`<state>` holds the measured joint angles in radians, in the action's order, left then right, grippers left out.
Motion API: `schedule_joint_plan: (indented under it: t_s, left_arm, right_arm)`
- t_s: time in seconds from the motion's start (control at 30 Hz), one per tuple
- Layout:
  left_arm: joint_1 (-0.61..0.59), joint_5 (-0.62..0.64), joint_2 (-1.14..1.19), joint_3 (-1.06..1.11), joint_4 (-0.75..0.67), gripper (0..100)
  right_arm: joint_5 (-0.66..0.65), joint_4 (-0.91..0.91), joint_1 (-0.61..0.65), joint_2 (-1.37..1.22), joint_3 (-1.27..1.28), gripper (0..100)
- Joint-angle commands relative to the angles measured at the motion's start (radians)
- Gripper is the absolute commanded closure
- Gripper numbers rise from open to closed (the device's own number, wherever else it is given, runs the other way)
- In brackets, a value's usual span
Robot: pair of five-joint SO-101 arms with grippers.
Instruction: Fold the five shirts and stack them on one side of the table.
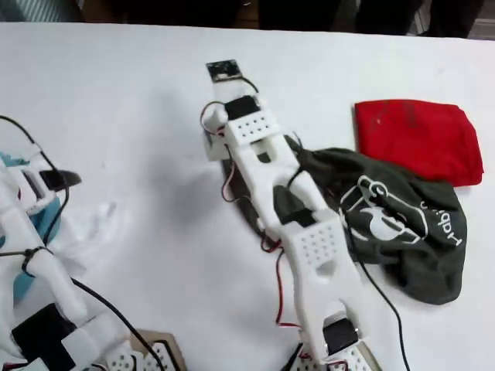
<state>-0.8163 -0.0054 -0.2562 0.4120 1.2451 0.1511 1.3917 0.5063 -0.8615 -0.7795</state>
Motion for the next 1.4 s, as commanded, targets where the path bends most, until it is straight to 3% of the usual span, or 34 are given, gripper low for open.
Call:
schedule_joint_plan:
  t_s: [0.0,0.23,0.5,0.6,0.7,1.0,1.23,1.37]
  left_arm:
    - [-0.028,0.002,-0.048,-0.002,-0.012,56]
    - [-0.028,-0.071,-0.048,-0.002,-0.015,56]
    - [-0.028,-0.074,-0.048,-0.002,-0.012,56]
    - [-0.028,-0.075,-0.048,-0.002,-0.012,56]
    - [-0.028,-0.075,-0.048,-0.002,-0.012,56]
    - [-0.028,-0.075,-0.048,-0.002,-0.014,56]
    - [-0.021,-0.075,-0.048,-0.002,-0.014,56]
    - [-0.021,-0.075,-0.048,-0.002,-0.014,56]
  right_arm:
    - [0.011,0.033,0.008,-0.079,-0.186,73.1]
    - [0.009,0.116,0.028,-0.217,-0.402,73.3]
    - [0.006,0.124,-0.03,-0.297,-0.44,73.5]
    - [0.006,0.137,-0.061,-0.297,-0.44,81.1]
    - [0.006,0.145,-0.088,-0.295,-0.44,97.7]
    - [0.002,0.219,-0.159,-0.265,-0.493,97.9]
    - [-0.374,0.38,-0.174,-0.142,-0.758,97.9]
    - [-0.443,0.378,-0.183,-0.005,-0.812,98.0]
